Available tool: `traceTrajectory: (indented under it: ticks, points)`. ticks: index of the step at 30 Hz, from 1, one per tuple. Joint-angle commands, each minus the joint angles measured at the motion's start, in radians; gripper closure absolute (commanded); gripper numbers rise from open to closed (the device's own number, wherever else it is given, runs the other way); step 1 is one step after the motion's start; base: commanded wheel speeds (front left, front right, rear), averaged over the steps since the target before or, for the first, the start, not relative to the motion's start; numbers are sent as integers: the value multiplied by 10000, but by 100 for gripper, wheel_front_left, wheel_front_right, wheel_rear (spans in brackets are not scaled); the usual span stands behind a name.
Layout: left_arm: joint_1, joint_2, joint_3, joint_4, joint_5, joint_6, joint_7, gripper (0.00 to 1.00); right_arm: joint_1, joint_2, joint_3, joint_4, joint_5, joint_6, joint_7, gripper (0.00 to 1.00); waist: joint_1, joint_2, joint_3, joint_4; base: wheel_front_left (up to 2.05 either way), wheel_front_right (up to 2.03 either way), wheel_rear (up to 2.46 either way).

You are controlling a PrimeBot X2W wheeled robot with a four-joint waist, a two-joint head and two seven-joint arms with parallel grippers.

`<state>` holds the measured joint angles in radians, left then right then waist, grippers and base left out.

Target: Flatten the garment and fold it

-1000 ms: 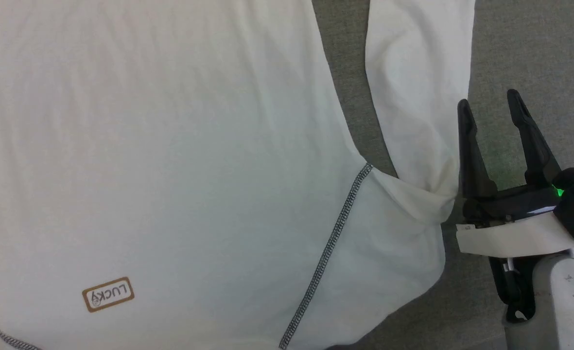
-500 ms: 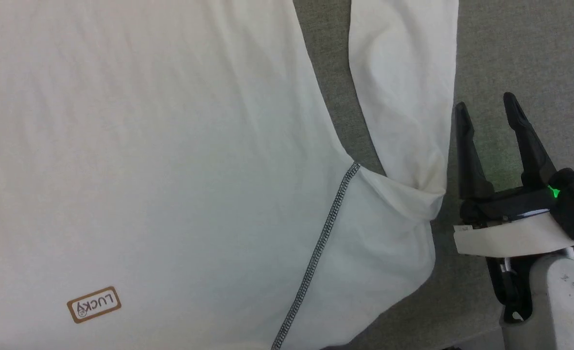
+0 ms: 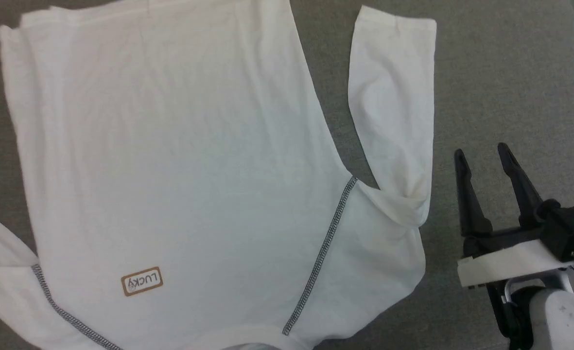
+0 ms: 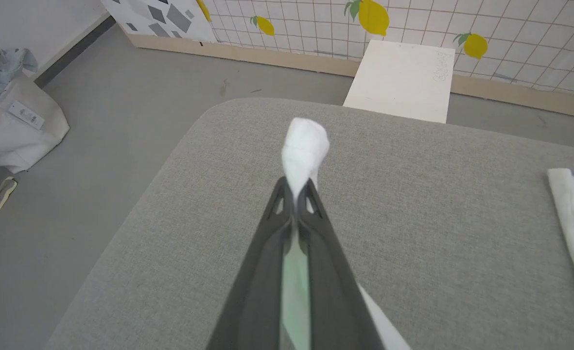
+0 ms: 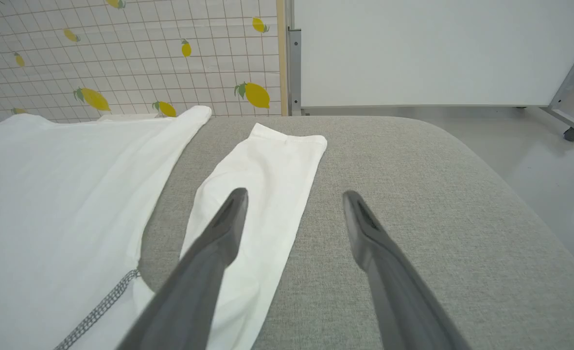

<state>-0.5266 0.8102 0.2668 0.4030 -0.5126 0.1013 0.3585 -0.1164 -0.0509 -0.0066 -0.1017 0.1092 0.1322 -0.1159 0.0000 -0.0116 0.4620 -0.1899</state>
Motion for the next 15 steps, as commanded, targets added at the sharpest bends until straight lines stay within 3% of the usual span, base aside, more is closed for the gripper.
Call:
traceTrajectory:
  ticks: [1,6,15]
  points:
    - [284,131,-28,-140,127,-102,-3,100,208,7,-63,-16,6,-15,43,0,0,116,-1764,842,0,0,0]
    - [970,31,-98,-1492,20,-140,429,100,801,7,-260,-172,61,-15,305,0,0,116,-2699,1176,0,0,0]
    - [2002,-659,-826,-5479,-66,317,1688,100,1471,7,-468,-551,133,-15,663,0,0,116,-3410,1467,0,0,0]
